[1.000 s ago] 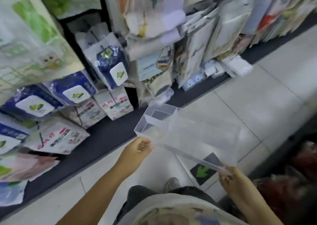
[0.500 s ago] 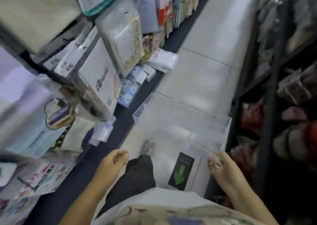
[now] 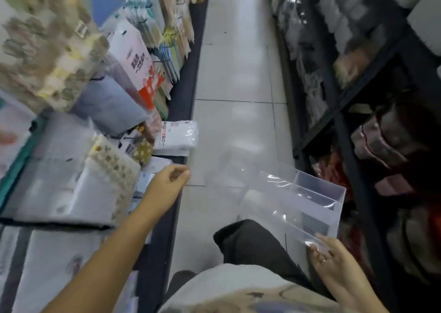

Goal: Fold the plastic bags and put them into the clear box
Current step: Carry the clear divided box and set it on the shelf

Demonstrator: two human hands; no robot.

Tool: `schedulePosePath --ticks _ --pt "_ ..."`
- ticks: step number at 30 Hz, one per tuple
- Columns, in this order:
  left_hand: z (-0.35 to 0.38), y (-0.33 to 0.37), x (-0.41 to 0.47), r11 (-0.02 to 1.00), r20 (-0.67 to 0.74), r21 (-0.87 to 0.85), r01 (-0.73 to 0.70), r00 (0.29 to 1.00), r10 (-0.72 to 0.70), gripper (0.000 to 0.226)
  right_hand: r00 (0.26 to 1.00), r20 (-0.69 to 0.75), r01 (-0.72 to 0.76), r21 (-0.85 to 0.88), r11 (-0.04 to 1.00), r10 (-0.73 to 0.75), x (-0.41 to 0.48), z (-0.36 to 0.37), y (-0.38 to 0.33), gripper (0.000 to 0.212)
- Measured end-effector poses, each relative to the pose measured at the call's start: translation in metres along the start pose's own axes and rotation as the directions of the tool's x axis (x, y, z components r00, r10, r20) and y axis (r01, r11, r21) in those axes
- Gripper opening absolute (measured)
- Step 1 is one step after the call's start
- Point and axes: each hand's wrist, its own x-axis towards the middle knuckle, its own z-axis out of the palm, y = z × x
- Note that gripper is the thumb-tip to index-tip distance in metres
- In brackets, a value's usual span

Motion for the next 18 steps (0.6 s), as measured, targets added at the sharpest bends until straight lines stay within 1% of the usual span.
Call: schedulePosePath --ticks 3,5,9,12,18 --pt "0.011 0.058 0.089 0.996 0.007 -0.003 -0.084 0.996 0.084 0.015 0.998 -0.057 0.020 0.007 1.000 -0.019 0.046 0.035 -0.036 0.010" --pt "0.022 0.087 0.143 0.996 0.003 0.004 -0.085 0.996 0.085 0.018 0.997 -0.069 0.017 -0.008 1.000 -0.017 0.083 0.064 -0.069 0.012" --pt "0.040 0.129 0.233 1.000 -0.003 0.003 0.000 1.000 0.000 0.017 0.999 -0.046 0.003 -0.017 1.000 -0.004 0.154 0.138 -0.157 0.009" --pt "0.046 0.152 0.292 0.998 0.002 -0.017 0.064 0.998 -0.064 0.012 0.999 0.026 0.034 -0.041 0.999 -0.033 0.206 0.204 -0.227 0.009" --pt "0.041 0.173 0.405 0.981 -0.038 -0.061 0.183 0.982 -0.185 0.005 0.990 0.133 0.050 -0.036 0.998 -0.045 0.315 0.332 -0.338 0.010"
